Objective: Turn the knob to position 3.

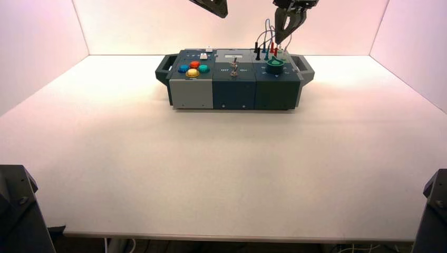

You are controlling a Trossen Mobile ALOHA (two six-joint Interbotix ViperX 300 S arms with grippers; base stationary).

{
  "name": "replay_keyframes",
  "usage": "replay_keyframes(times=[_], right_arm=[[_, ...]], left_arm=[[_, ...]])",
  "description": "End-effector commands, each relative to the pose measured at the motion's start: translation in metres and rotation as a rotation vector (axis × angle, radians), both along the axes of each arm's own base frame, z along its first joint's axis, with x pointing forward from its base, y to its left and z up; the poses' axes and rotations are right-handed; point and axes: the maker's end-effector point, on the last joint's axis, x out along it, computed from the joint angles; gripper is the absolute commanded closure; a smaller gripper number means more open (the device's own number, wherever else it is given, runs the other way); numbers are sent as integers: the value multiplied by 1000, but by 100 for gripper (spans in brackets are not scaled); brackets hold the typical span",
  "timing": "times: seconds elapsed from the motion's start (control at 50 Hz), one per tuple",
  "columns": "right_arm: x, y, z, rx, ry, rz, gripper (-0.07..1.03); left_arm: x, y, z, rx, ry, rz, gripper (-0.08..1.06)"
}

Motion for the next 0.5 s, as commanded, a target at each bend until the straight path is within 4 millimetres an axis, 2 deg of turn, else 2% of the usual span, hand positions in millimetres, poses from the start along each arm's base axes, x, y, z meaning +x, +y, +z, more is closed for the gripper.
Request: replay_keyframes(times=[0.02,0.32,0.5], right_arm=[[8,10,15,9,-37,37,98],[10,31,9,3,-34,113,98],[16,34,8,3,-40,117,98]], left_arm=[[2,-7,18,-36,-37,-22,100],[-1,-12,14,-61,-21,-51,100],[1,-7,11,-56,-14,-37,100]])
